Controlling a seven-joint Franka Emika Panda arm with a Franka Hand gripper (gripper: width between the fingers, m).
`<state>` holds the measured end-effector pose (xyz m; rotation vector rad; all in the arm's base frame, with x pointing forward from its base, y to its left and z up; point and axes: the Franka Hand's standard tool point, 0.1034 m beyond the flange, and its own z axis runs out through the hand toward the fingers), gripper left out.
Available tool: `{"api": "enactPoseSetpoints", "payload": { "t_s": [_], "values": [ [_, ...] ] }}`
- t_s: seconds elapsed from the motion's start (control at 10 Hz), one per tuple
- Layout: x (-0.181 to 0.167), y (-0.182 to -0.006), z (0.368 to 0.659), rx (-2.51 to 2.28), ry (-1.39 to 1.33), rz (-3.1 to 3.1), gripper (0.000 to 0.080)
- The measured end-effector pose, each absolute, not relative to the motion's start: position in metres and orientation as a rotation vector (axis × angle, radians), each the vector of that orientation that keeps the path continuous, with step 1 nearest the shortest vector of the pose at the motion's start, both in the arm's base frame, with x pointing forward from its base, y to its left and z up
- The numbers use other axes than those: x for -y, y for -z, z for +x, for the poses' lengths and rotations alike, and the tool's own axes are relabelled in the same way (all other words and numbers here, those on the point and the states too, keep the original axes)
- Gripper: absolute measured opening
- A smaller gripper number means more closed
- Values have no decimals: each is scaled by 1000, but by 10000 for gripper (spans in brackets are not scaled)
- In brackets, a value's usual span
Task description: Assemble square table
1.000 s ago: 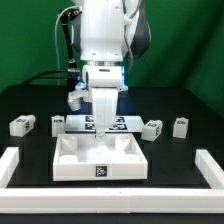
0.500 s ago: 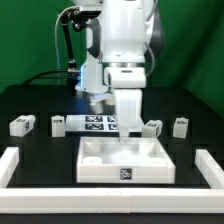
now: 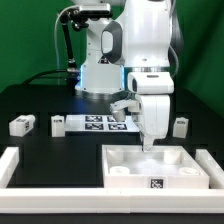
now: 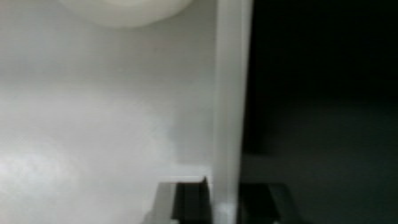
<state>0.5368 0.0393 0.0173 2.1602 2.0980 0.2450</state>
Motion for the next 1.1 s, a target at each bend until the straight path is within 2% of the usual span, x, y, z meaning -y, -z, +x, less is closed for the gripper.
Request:
{"api": "enactPoseSetpoints", "payload": {
  "t_s": [0.9,1.1],
  "values": [
    [-42,-17,537,-2096,-246,2165,61],
    [-66,-18,539,-2107,-267,2157,61]
  ]
}}
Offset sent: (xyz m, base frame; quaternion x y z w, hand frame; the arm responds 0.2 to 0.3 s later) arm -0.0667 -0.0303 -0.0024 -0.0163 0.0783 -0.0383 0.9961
